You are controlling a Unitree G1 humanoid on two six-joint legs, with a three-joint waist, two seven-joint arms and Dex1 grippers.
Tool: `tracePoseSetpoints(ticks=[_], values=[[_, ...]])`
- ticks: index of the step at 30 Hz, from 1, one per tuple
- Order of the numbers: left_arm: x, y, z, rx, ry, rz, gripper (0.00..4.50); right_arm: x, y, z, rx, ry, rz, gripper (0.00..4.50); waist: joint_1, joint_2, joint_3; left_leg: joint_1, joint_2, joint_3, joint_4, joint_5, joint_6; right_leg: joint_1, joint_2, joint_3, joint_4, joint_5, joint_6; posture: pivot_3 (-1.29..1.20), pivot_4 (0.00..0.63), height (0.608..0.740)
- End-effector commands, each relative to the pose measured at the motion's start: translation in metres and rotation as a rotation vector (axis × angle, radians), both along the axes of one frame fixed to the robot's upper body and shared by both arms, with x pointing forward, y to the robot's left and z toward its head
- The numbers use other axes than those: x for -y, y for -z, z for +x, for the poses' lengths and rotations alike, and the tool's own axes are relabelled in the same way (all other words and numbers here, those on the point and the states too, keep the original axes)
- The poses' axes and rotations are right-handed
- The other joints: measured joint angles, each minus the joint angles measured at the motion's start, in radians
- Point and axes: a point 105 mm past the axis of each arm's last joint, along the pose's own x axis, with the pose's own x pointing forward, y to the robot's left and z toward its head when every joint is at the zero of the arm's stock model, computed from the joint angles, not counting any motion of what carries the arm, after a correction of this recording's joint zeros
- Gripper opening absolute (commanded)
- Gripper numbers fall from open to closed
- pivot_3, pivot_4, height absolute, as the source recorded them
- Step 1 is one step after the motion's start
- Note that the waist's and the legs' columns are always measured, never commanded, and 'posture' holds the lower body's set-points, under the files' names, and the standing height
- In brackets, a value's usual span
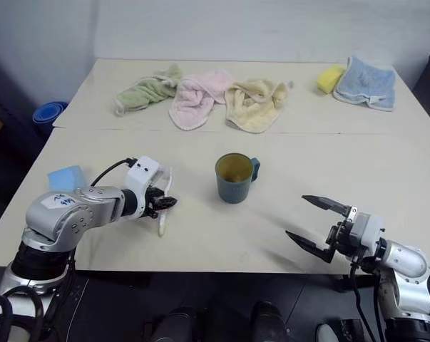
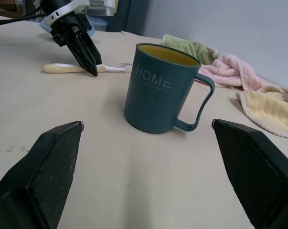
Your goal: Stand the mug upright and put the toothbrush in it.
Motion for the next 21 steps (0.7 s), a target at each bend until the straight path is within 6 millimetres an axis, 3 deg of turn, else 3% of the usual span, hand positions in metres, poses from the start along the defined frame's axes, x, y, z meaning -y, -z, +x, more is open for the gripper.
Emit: tracePoseSetpoints(ticks=[1, 5, 7, 9, 11, 13, 15, 17, 21], values=[[-0.003, 0.015, -0.002, -0.059, 0.004, -0.034, 1.18, 0.004, -0.012, -0.003, 0.057, 0.015, 0.004, 4.5, 0.002, 0.0, 0.0, 0.0, 0.0, 0.0, 0.0, 0.0, 0.0, 0.0, 0.0, 0.0, -0.002, 0.0, 0.0, 0.0, 0.15, 0.74], [-0.005, -0.002, 0.009, 0.038, 0.026, -0.114, 0.12, 0.005, -0.013, -0.004, 0.057, 0.031, -0.003, 4.5, 0.004, 0.0, 0.0, -0.001, 0.0, -0.001, 0.0, 0.0, 0.0, 0.001, 0.0, 0.0, -0.002, 0.0, 0.0, 0.0, 0.15, 0.74], [-0.004, -0.021, 0.016, 0.122, 0.061, -0.216, 0.12, 0.006, -0.014, -0.006, 0.057, 0.049, -0.007, 4.5, 0.005, 0.0, 0.0, -0.001, 0.0, -0.001, 0.0, 0.0, 0.0, 0.001, 0.0, 0.0, -0.002, 0.0, 0.0, 0.0, 0.15, 0.74], [0.001, -0.048, 0.023, 0.212, 0.096, -0.373, 0.12, 0.006, -0.016, -0.01, 0.058, 0.065, -0.01, 4.5, 0.006, 0.0, 0.0, -0.002, 0.0, -0.002, 0.001, 0.0, 0.0, 0.001, 0.0, 0.0, -0.002, 0.0, 0.0, 0.0, 0.15, 0.74], [0.01, -0.091, 0.026, 0.409, 0.202, -0.555, 0.12, 0.005, -0.019, -0.014, 0.059, 0.081, -0.012, 4.5, 0.006, 0.0, 0.0, -0.003, 0.0, -0.002, 0.001, 0.0, 0.0, 0.001, 0.0, -0.001, -0.003, 0.0, 0.0, 0.0, 0.15, 0.74], [0.02, -0.138, 0.02, 0.645, 0.332, -0.719, 0.12, 0.005, -0.023, -0.018, 0.063, 0.103, -0.01, 4.5, 0.006, -0.002, 0.001, -0.004, 0.0, -0.002, 0.001, 0.0, 0.0, 0.0, 0.0, -0.001, -0.003, 0.0, 0.0, 0.0, 0.15, 0.74], [0.04, -0.167, 0.011, 0.762, 0.465, -0.857, 0.12, 0.006, -0.026, -0.02, 0.071, 0.132, -0.005, 4.5, 0.006, -0.003, 0.002, -0.004, 0.0, -0.003, 0.002, 0.0, 0.0, 0.0, 0.0, -0.003, -0.003, 0.0, 0.0, 0.0, 0.15, 0.74], [0.065, -0.176, 0.006, 0.785, 0.573, -0.962, 0.12, 0.007, -0.028, -0.022, 0.077, 0.156, -0.001, 4.5, 0.009, -0.004, 0.002, -0.005, 0.0, -0.003, 0.002, 0.0, 0.0, 0.0, 0.0, -0.004, -0.004, 0.0, 0.001, 0.0, 0.15, 0.74], [0.113, -0.167, 0.01, 0.762, 0.711, -1.063, 0.12, 0.004, -0.03, -0.028, 0.078, 0.188, 0.009, 4.5, 0.009, -0.004, 0.002, -0.005, -0.001, -0.001, 0.001, 0.0, 0.001, 0.001, 0.0, -0.005, -0.006, 0.001, 0.002, 0.0, 0.15, 0.74]])
